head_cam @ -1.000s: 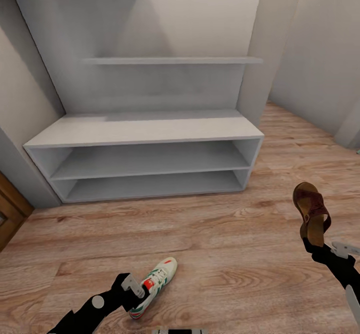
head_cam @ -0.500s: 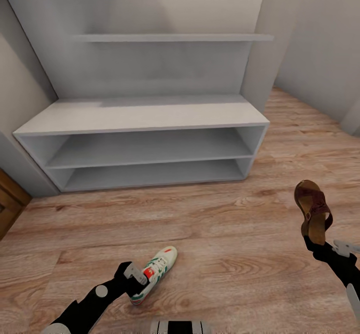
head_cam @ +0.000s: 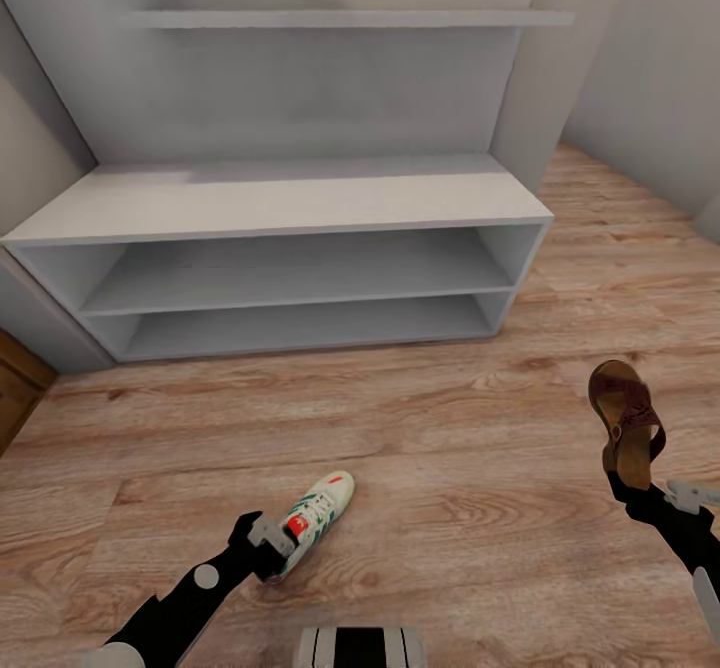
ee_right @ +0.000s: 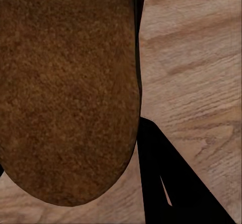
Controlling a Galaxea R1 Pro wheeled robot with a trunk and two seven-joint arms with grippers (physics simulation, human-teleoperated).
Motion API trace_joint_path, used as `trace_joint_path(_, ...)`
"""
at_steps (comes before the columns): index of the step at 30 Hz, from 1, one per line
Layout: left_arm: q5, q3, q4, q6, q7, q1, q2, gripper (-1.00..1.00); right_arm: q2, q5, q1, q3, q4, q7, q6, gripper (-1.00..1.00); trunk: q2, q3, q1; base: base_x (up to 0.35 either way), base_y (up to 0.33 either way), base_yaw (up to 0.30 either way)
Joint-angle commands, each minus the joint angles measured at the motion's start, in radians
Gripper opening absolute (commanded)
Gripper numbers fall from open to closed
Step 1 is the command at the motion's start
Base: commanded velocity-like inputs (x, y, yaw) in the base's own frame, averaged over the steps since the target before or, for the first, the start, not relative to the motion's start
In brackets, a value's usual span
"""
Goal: Pick up the two gym shoes and the two sandals from the corridor floor and place them onto the hallstand (shoe rack) in the corridor, making sure they are on the rack and not on the floor. Arrange them so the two gym shoes are next to each other and the two sandals are next to each other.
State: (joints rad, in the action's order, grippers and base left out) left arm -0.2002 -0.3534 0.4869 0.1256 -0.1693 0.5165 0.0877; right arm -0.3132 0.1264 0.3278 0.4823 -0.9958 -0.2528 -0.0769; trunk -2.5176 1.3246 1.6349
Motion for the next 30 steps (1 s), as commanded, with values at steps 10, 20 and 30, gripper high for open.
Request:
trace_joint_path(10, -0.020, -0.007, -0.001, 0.005, 0.008, -0.013, -0.005, 1.00, 0.000, 0.011, 0.001, 0.002, -0.028, -0.006, -0.008, -1.00, -0.001, 0.008, 0.000, 0.000, 0.000, 0.000)
trace_joint_path(20, -0.022, -0.013, -0.002, 0.005, 0.009, -0.014, -0.003, 1.00, 0.000, 0.010, 0.001, 0.003, -0.030, -0.006, -0.009, -1.00, -0.002, 0.028, 0.002, 0.000, 0.000, 0.000)
trace_joint_path(30, -0.024, -0.012, -0.002, 0.005, 0.010, -0.014, -0.003, 1.00, 0.000, 0.010, 0.001, 0.004, -0.030, -0.006, -0.009, -1.00, -0.002, 0.044, 0.003, 0.000, 0.000, 0.000)
